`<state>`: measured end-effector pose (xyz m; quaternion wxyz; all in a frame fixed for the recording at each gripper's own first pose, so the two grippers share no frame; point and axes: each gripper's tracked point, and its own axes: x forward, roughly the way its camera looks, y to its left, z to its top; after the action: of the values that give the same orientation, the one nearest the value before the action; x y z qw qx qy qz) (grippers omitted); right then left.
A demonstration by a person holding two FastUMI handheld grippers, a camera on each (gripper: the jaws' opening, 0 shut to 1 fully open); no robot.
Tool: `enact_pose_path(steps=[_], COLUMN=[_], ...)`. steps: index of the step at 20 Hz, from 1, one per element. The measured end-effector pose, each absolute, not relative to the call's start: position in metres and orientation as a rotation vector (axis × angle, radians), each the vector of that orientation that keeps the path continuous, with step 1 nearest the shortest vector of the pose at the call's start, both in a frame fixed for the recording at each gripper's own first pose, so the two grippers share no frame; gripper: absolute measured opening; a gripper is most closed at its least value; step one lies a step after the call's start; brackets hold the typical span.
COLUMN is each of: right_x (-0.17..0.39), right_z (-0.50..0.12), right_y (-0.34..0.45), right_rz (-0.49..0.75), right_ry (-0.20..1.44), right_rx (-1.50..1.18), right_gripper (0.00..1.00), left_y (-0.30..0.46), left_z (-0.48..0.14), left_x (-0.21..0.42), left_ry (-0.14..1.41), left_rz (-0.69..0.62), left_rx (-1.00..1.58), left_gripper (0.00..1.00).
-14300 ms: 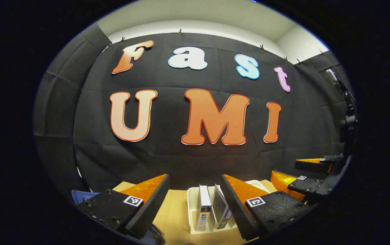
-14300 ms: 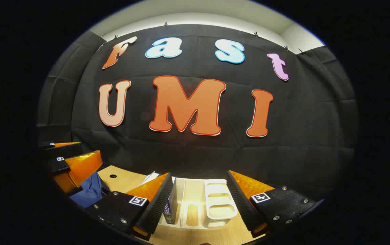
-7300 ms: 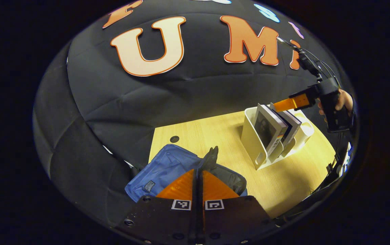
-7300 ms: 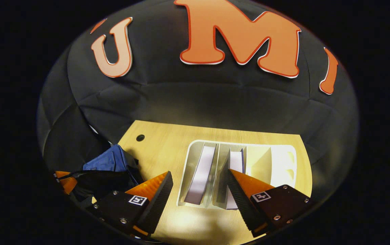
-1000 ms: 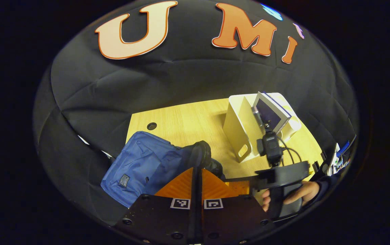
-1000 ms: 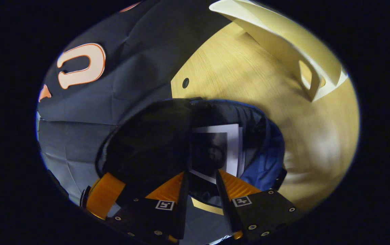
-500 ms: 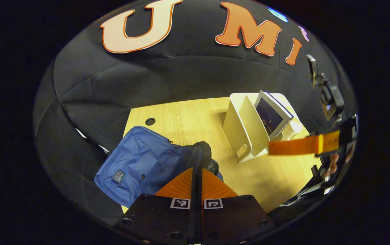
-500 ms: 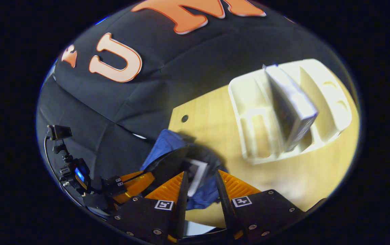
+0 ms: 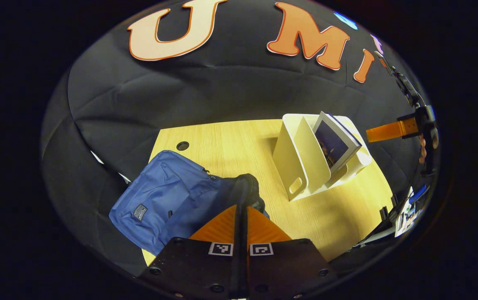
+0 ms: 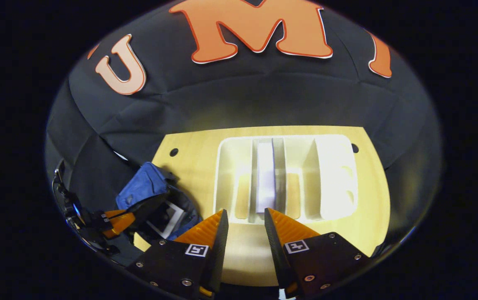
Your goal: Open the schoolbag, grab two books from the bookshelf and put them into the schoolbag.
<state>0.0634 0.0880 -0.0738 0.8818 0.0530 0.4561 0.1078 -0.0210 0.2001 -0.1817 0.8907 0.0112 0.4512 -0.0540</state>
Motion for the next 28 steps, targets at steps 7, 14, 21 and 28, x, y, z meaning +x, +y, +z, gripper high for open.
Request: enact_pose_path(steps=[7,14,21,28], right_x=[0.113,0.143,0.144,0.141], right_z=[-0.132,-0.155,-0.183,-0.175], right_y=[0.081,0.092,0.083,0.084], right_rz=[0.179,0.171,0.152,0.16], right_ry=[1.123,1.221,1.321,1.337], right_rx=[0.042,-0.019,-0.138,-0.095], right_gripper=[0.51,0.6,0.43,0.37], left_y=[0.201,0.199,0.2,0.199], left_z=[-0.182,-0.185,-0.188,-0.186], left_x=[-0.02,-0.017,-0.019,-0.019], left_ry=[0.937,0.934,0.931,0.925], left_rz=[-0.114,-0.119,-0.12,-0.125], left_rx=[0.029,0.005,-0.021,-0.023], left_gripper=[0.0,0.0,0.0,0.01])
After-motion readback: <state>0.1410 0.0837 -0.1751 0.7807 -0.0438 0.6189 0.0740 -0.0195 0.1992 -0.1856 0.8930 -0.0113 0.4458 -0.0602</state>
